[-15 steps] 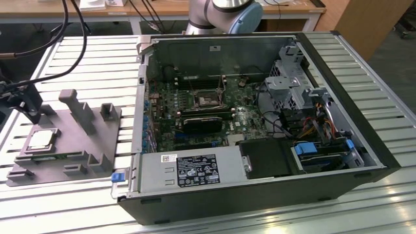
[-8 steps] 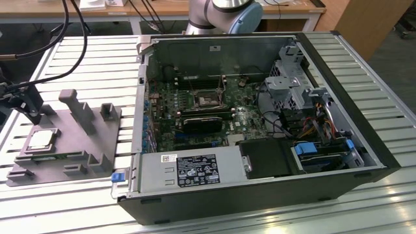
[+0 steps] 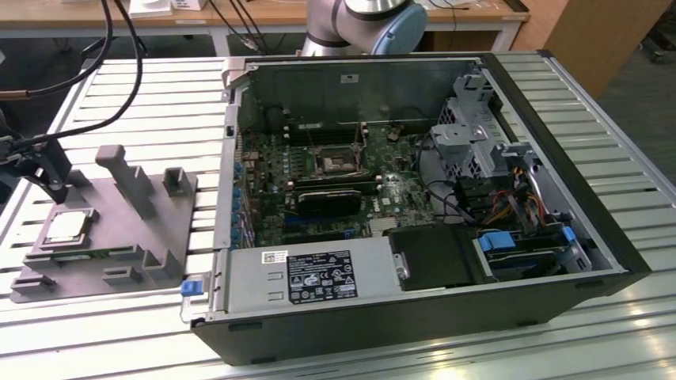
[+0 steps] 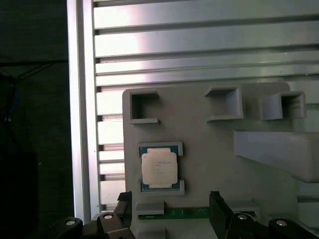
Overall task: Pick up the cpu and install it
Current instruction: 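Pick up the cpu and move it towards the insertion slot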
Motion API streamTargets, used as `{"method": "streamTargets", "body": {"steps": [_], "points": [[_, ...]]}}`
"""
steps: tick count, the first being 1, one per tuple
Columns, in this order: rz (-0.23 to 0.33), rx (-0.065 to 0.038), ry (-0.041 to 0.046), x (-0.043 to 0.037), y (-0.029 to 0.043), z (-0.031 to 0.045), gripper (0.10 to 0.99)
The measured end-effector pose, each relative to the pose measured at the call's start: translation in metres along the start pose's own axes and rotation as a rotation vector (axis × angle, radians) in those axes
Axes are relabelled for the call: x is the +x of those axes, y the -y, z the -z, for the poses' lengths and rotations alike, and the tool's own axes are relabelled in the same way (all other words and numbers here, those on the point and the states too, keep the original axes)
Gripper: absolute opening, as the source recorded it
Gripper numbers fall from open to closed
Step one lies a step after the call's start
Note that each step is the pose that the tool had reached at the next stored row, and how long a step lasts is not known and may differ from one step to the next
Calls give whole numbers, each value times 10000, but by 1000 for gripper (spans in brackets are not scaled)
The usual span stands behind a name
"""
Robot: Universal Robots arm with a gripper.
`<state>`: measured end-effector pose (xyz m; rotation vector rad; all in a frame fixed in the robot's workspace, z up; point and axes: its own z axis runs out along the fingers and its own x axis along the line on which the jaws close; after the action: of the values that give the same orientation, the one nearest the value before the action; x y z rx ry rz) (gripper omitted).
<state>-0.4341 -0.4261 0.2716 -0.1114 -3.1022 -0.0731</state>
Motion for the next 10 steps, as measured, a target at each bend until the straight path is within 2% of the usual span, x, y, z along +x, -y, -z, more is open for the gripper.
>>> {"method": "streamTargets", "body": {"steps": [10], "points": [[1,-3,-1,-3,4,-89,718]]}}
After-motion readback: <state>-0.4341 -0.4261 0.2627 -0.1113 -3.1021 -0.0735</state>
